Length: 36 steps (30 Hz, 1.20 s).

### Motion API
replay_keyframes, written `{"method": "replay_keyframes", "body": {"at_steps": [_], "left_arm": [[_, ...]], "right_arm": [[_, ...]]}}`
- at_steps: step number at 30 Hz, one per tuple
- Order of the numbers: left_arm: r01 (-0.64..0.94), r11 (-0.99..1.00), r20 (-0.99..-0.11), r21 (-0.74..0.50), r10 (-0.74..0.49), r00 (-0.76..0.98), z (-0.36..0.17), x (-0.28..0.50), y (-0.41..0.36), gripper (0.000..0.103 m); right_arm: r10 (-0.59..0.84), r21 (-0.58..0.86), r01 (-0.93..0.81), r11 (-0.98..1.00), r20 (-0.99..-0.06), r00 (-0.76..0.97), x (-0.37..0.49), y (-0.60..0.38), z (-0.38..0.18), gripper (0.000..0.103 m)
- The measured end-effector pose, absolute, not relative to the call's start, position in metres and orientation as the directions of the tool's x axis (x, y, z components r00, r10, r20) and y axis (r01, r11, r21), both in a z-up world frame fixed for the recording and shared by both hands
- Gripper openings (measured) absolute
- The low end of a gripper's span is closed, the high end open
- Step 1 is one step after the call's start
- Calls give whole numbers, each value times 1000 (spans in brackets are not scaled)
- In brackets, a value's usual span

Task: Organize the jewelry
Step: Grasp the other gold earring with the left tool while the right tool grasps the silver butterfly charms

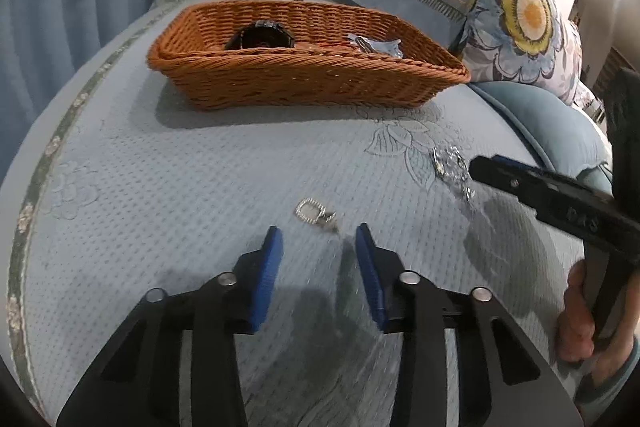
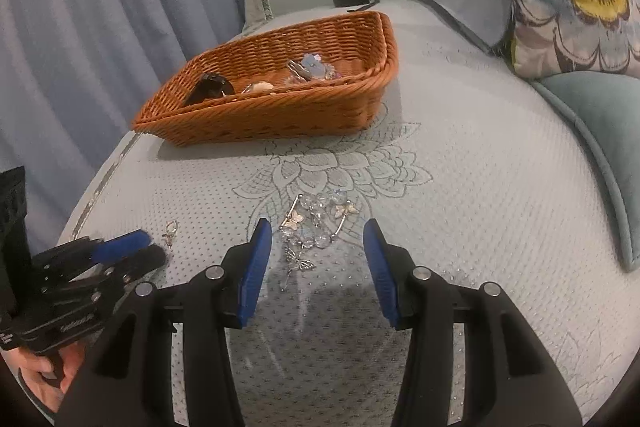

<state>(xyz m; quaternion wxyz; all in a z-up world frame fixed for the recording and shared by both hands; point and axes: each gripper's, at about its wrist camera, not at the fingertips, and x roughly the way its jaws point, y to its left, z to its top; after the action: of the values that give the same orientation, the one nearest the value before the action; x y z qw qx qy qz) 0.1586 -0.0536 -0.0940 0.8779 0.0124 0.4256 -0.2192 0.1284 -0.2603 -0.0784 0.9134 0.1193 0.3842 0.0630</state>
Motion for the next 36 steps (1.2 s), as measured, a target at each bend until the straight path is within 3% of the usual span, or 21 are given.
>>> {"method": "replay_keyframes", "body": {"at_steps": [5,8,18,25,30,32,36], "left_arm": [[403,905,-755,-139,-360,548,-96,167,-68,28],[405,911,-760,-80,-319,567,-97,165,-75,8],[430,900,-750,-69,-331,573,-95,136,-51,8],[392,906,-707,-160,-382,595,-93,127,-27,8],[407,904,-703,-135,-377,603,-92,124,-33,8],[407,904,-706,-130,-373,602,-92,125,-35,8],[401,904,-698,-150,-384,604,-92,126,-30,8]], "right_arm": [[206,254,-35,966,-689,695,129,-256,-78,44],[216,251,-50,967,-693,688,130,-253,-78,44],[270,281,-88,956,-719,641,133,-251,-83,44],[159,208,0,978,-747,646,142,-249,-86,44],[168,240,29,970,-757,632,161,-257,-90,44],[171,215,-7,977,-757,631,161,-248,-89,19],[167,164,-64,984,-752,638,154,-233,-86,12]]}}
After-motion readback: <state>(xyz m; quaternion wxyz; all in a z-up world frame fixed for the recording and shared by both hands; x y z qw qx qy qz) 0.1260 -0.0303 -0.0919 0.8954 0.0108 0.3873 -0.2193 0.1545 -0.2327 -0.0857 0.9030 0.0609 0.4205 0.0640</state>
